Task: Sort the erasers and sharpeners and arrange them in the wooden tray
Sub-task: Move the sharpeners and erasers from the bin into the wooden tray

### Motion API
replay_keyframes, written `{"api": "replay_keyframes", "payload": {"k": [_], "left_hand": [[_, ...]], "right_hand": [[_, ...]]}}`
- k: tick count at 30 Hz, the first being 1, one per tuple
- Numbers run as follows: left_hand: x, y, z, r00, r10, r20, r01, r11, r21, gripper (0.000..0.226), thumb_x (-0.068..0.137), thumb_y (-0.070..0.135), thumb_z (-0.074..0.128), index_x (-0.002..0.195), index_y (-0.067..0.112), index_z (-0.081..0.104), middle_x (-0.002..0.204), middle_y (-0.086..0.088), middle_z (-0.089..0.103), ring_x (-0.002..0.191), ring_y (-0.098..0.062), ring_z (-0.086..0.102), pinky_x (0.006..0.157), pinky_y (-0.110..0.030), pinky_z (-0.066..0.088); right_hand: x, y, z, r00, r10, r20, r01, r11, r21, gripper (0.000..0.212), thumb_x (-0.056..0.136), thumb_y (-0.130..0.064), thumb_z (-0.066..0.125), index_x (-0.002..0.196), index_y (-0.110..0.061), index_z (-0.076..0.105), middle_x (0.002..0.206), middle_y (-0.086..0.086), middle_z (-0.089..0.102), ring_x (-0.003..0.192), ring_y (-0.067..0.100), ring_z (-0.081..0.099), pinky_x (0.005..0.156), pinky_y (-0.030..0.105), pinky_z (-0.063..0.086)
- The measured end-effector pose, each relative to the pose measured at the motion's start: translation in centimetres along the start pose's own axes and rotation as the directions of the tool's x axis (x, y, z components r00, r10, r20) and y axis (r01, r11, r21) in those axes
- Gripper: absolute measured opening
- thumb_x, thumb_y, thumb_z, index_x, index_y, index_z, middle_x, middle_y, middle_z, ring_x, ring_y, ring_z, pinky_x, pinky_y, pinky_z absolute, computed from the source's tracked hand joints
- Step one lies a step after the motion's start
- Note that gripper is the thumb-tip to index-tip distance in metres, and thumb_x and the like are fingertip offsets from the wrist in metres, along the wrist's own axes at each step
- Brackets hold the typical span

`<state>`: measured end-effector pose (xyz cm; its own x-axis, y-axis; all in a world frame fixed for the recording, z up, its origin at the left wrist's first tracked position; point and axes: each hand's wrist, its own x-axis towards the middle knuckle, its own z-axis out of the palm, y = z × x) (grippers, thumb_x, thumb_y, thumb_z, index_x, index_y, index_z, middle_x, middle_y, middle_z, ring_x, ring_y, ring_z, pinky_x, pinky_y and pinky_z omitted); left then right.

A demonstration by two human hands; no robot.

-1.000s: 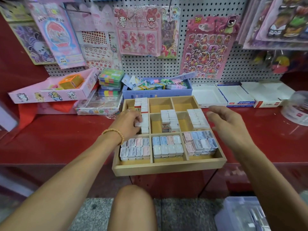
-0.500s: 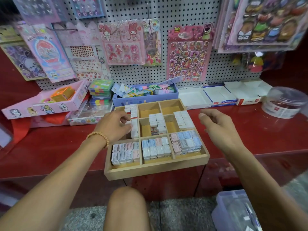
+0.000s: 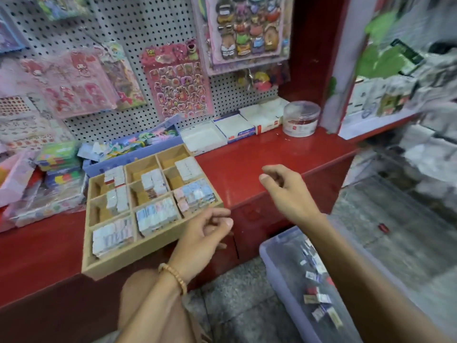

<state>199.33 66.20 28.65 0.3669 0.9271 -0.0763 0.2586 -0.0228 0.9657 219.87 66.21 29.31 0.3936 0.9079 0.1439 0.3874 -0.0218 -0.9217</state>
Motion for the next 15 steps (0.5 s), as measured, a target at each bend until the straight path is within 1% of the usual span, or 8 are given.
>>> {"api": "replay_keyframes", "payload": {"k": [3,5,7,10,12,13,14,15], "left_hand": [[-0.8,-1.3,4.8,0.994,0.007,0.107,-0.014,0.997,0.07,0.014,0.094,0.017,0.061,0.107,0.017,0.065,0.096,-0.004,0.066,0.077,0.006,0.061,0.067,-0.011,0.048],[-1.1,-2.0,7.8,0.984,-0.013,0.18,-0.005,0.995,0.097,0.014,0.095,0.016,0.059,0.108,0.016,0.064,0.094,0.0,0.065,0.075,0.01,0.061,0.066,-0.012,0.049],[-1.3,-2.9,10.5,0.961,-0.066,0.268,0.039,0.994,0.106,0.016,0.096,0.016,0.057,0.111,0.015,0.062,0.095,-0.002,0.065,0.079,0.003,0.066,0.063,-0.019,0.053],[-1.2,-4.3,14.3,0.934,-0.115,0.339,0.067,0.986,0.152,0.017,0.097,0.017,0.056,0.114,0.015,0.06,0.101,-0.006,0.066,0.087,-0.011,0.069,0.063,-0.023,0.054],[-0.9,-5.5,16.7,0.915,-0.148,0.376,0.076,0.977,0.199,0.016,0.097,0.02,0.055,0.113,0.019,0.059,0.099,-0.003,0.066,0.09,-0.013,0.069,0.069,-0.029,0.058],[-0.7,-6.3,17.8,0.904,-0.162,0.396,0.071,0.969,0.235,0.016,0.097,0.022,0.055,0.113,0.022,0.058,0.099,-0.002,0.066,0.093,-0.013,0.068,0.075,-0.032,0.058],[-0.3,-7.2,18.9,0.893,-0.175,0.415,0.059,0.959,0.276,0.016,0.097,0.025,0.055,0.113,0.023,0.058,0.099,0.0,0.065,0.094,-0.014,0.067,0.079,-0.034,0.058],[0.1,-8.2,20.0,0.883,-0.181,0.432,0.039,0.948,0.317,0.017,0.097,0.027,0.055,0.114,0.023,0.058,0.097,0.001,0.065,0.093,-0.013,0.066,0.08,-0.032,0.056]], "right_hand": [[-2.0,3.0,-2.6,0.997,0.053,-0.05,-0.055,0.997,-0.046,0.023,0.096,-0.023,0.062,0.118,-0.016,0.066,0.078,-0.017,0.058,0.07,-0.007,0.055,0.073,0.015,0.039],[-3.5,5.3,-4.4,0.992,0.094,-0.087,-0.1,0.993,-0.068,0.024,0.097,-0.022,0.062,0.119,-0.014,0.066,0.075,-0.016,0.056,0.072,-0.002,0.054,0.075,0.017,0.039],[-5.0,7.9,-6.1,0.978,0.159,-0.134,-0.164,0.986,-0.029,0.026,0.097,-0.021,0.061,0.12,-0.01,0.065,0.072,-0.016,0.053,0.068,-0.002,0.053,0.076,0.018,0.041],[-7.2,12.0,-8.6,0.937,0.276,-0.213,-0.279,0.96,0.018,0.021,0.097,-0.016,0.06,0.116,-0.008,0.066,0.071,-0.016,0.051,0.062,-0.004,0.05,0.066,0.011,0.04],[-8.7,14.6,-10.0,0.9,0.351,-0.26,-0.344,0.936,0.074,0.02,0.097,-0.014,0.058,0.112,-0.004,0.067,0.076,-0.009,0.058,0.065,0.0,0.053,0.069,0.022,0.045],[-9.4,15.8,-10.5,0.876,0.388,-0.286,-0.375,0.921,0.101,0.019,0.097,-0.013,0.058,0.109,-0.001,0.067,0.079,-0.005,0.061,0.069,0.006,0.055,0.072,0.028,0.047],[-10.0,17.0,-10.9,0.85,0.424,-0.312,-0.408,0.905,0.119,0.015,0.097,-0.012,0.059,0.104,-0.001,0.066,0.082,-0.002,0.062,0.074,0.009,0.057,0.075,0.03,0.046],[-10.5,18.2,-11.2,0.819,0.463,-0.339,-0.447,0.885,0.129,0.011,0.097,-0.012,0.059,0.101,-0.005,0.066,0.084,-0.002,0.062,0.076,0.01,0.057,0.076,0.029,0.044]]}}
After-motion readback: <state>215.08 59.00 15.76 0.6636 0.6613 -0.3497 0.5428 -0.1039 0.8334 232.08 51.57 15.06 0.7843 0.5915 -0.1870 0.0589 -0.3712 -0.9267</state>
